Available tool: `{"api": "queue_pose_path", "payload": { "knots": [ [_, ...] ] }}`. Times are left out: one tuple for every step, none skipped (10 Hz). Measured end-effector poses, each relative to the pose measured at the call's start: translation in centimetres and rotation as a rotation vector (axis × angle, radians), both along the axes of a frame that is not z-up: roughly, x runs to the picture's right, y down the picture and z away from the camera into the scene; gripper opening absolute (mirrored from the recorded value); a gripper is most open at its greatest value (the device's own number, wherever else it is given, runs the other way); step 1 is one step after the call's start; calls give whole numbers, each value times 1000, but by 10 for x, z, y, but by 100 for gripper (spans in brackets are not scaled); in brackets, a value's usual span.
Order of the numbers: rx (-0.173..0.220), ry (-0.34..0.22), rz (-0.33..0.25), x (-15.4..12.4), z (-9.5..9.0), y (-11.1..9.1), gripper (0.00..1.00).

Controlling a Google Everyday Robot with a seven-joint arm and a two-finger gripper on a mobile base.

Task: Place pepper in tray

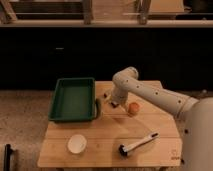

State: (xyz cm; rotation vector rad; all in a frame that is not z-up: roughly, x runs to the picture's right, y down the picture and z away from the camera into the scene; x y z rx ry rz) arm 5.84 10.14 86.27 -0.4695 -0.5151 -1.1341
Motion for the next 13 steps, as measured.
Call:
{"api": "queue_pose_path", "payload": {
  "knots": [
    [5, -3, -15, -7, 1, 1, 80],
    [5, -5, -22, -13, 3, 3, 80],
    [12, 0, -32, -15, 7, 4, 80],
    [12, 4, -37, -17, 11, 5, 80],
    [13, 8, -45, -20, 17, 6, 80],
    [10, 11, -52, -24, 24, 7, 80],
    [7, 12, -59, -28, 29, 9, 80],
    [6, 15, -68, -30, 32, 10, 80],
    [4, 13, -74, -33, 34, 11, 80],
    [2, 13, -79, -34, 35, 12, 80],
    [-1, 11, -89, -38, 39, 14, 80],
    [-4, 10, -94, -39, 43, 15, 80],
    [-10, 14, -100, -39, 48, 17, 80]
  ]
}}
